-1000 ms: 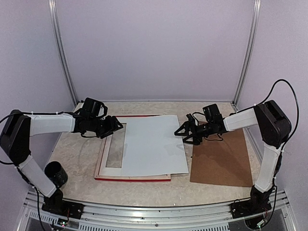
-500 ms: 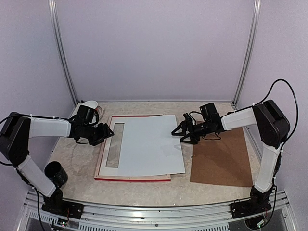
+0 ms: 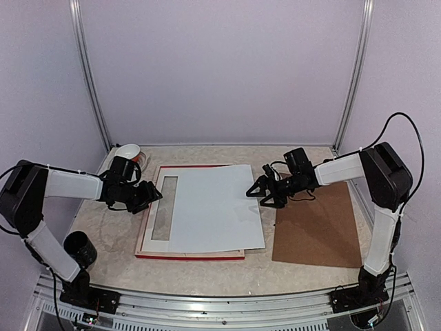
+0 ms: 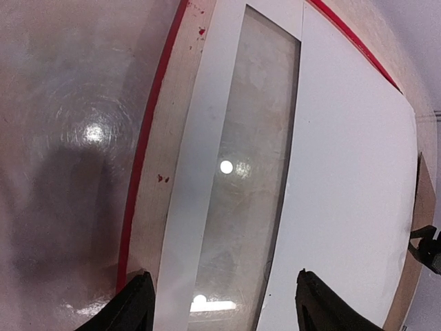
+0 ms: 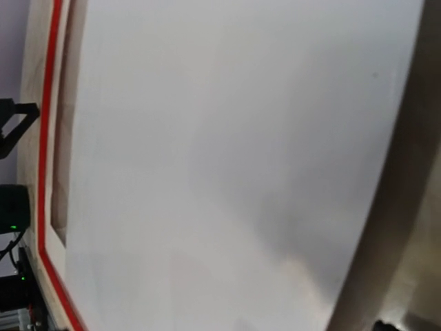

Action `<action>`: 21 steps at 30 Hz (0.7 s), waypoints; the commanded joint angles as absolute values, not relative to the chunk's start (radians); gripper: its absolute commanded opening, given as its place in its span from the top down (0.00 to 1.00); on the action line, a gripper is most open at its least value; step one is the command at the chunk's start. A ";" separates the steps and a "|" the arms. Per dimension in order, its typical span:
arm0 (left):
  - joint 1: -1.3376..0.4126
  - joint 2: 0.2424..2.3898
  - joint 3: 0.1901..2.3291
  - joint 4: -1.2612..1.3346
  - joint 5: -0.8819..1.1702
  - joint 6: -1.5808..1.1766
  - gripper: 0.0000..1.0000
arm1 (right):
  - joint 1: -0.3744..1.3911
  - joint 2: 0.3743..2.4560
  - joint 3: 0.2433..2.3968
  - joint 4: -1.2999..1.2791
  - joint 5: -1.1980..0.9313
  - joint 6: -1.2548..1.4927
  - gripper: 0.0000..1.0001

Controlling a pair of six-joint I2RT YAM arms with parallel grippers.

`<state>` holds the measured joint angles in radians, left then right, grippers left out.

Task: Put the photo into the frame
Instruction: Position the photo on the mat board.

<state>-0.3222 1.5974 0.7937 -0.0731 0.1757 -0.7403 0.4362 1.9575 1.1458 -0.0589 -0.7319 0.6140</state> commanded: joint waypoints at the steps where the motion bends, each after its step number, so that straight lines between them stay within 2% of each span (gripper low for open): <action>1: -0.318 1.606 0.770 -0.058 0.147 -0.756 0.30 | 0.454 1.982 1.171 -0.081 -0.713 0.597 0.05; 8: -0.345 1.553 0.768 -0.088 0.119 -0.756 0.30 | 0.459 1.990 1.181 -0.089 -0.709 0.591 0.05; 12: -0.440 1.526 0.818 -0.169 0.114 -0.738 0.31 | 0.459 1.984 1.184 -0.101 -0.702 0.581 0.05; 16: -0.511 1.503 0.889 -0.327 0.015 -0.689 0.31 | 0.459 1.977 1.191 -0.114 -0.686 0.568 0.05; 21: -0.551 1.451 0.860 -0.382 0.003 -0.715 0.31 | 0.459 1.980 1.190 -0.112 -0.688 0.562 0.05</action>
